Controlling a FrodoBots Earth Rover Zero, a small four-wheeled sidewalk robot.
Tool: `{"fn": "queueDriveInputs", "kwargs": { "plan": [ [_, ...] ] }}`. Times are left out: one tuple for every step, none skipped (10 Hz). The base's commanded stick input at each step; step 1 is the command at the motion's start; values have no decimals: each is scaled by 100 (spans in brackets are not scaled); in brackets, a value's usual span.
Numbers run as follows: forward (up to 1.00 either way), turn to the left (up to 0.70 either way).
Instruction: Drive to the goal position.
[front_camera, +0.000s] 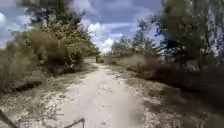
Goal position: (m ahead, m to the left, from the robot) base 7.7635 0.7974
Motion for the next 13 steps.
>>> {"fn": "queueDriveInputs", "kwargs": {
  "plan": [
    [85, 0],
    [85, 0],
    [85, 0],
    [85, 0],
    [85, 0],
    [85, 0],
    [85, 0],
    [85, 4],
    [85, 17],
    [85, 31],
    [85, 34],
    [85, 30],
    [85, 9]
  ]
}}
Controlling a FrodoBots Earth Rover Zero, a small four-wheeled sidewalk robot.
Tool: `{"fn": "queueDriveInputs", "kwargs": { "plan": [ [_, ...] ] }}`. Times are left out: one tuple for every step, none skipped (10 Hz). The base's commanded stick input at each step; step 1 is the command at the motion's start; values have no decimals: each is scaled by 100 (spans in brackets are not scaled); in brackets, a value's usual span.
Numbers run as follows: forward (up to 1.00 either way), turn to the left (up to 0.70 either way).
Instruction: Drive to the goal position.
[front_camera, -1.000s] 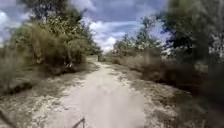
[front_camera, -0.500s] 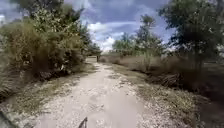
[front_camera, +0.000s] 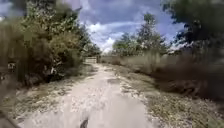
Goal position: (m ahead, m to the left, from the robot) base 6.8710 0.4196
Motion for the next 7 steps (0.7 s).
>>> {"fn": "queueDriveInputs", "kwargs": {
  "plan": [
    [85, 0],
    [85, 0],
    [85, 0],
    [85, 0],
    [85, 0],
    [85, 0],
    [85, 0]
  ]
}}
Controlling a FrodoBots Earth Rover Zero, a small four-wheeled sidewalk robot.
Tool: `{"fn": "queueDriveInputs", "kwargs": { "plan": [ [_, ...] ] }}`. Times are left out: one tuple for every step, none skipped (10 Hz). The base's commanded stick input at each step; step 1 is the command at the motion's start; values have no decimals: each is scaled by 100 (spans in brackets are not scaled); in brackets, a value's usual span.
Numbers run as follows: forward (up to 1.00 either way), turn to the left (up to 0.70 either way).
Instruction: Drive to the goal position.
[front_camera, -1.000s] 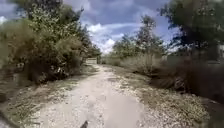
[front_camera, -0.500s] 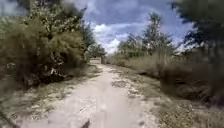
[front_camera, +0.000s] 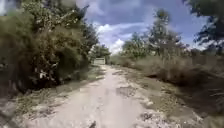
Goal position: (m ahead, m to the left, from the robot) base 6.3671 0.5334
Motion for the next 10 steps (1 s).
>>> {"fn": "queueDriveInputs", "kwargs": {
  "plan": [
    [85, 0],
    [85, 0],
    [85, 0],
    [85, 0],
    [85, 0],
    [85, 0],
    [85, 0],
    [85, 13],
    [85, 34],
    [85, 20]
  ]
}}
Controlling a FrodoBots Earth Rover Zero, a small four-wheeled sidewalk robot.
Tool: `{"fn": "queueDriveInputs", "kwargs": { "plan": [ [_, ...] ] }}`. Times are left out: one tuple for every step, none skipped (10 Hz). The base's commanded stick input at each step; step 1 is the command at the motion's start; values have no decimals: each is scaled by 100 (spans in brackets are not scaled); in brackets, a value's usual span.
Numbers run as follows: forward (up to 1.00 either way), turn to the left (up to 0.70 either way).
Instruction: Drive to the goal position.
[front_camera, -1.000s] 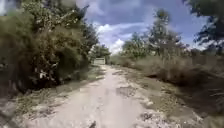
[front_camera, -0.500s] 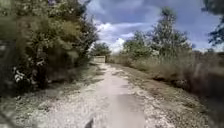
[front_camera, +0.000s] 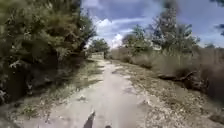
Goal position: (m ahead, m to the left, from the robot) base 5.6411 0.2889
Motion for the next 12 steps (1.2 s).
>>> {"fn": "queueDriveInputs", "kwargs": {
  "plan": [
    [85, 6],
    [85, 1],
    [85, 0],
    [85, 0],
    [85, 0],
    [85, 0],
    [85, 0],
    [85, 0],
    [85, 0],
    [85, 0],
    [85, 0],
    [85, 0]
  ]
}}
